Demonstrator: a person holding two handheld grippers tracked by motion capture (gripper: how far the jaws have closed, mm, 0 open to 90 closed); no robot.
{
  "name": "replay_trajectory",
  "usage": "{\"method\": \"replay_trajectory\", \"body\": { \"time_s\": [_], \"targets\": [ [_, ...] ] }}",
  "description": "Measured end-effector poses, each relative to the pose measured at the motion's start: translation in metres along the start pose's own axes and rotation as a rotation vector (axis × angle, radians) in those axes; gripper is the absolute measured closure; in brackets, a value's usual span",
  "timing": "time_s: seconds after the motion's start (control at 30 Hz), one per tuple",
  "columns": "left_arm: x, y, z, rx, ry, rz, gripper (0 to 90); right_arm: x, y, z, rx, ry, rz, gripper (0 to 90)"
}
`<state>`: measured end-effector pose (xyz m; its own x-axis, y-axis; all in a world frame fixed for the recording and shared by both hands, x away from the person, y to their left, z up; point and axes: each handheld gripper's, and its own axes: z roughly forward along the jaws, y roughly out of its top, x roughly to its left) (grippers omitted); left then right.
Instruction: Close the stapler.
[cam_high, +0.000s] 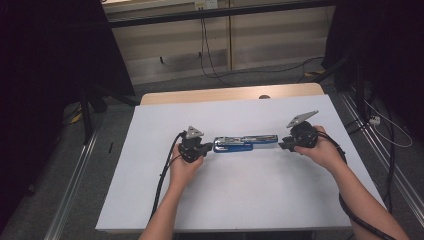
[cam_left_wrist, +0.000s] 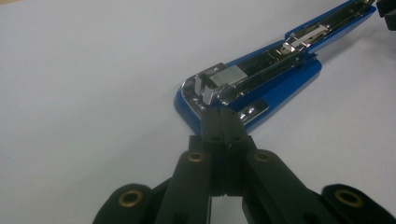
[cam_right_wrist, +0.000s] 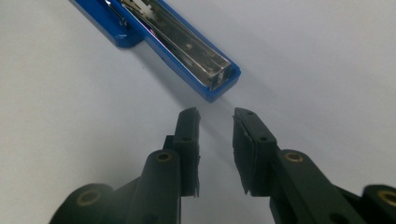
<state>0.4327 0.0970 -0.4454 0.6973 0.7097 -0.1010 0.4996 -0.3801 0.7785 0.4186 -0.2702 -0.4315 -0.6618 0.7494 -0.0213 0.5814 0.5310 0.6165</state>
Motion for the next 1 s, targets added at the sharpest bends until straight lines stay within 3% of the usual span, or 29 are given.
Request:
{"method": "replay_trajectory", "body": {
  "time_s": [0.4, 1.0],
  "targets": [
    [-0.003, 0.003, 0.010, 0.015, 0.003, 0.040, 90.0, -0.005, -0.003, 0.001, -0.006, 0.012, 0.029, 89.3],
    [-0.004, 0.001, 0.017, -0.007, 0.011, 0.038, 90.0, -0.006, -0.003, 0.007, 0.004, 0.029, 0.030, 90.0]
  ]
}}
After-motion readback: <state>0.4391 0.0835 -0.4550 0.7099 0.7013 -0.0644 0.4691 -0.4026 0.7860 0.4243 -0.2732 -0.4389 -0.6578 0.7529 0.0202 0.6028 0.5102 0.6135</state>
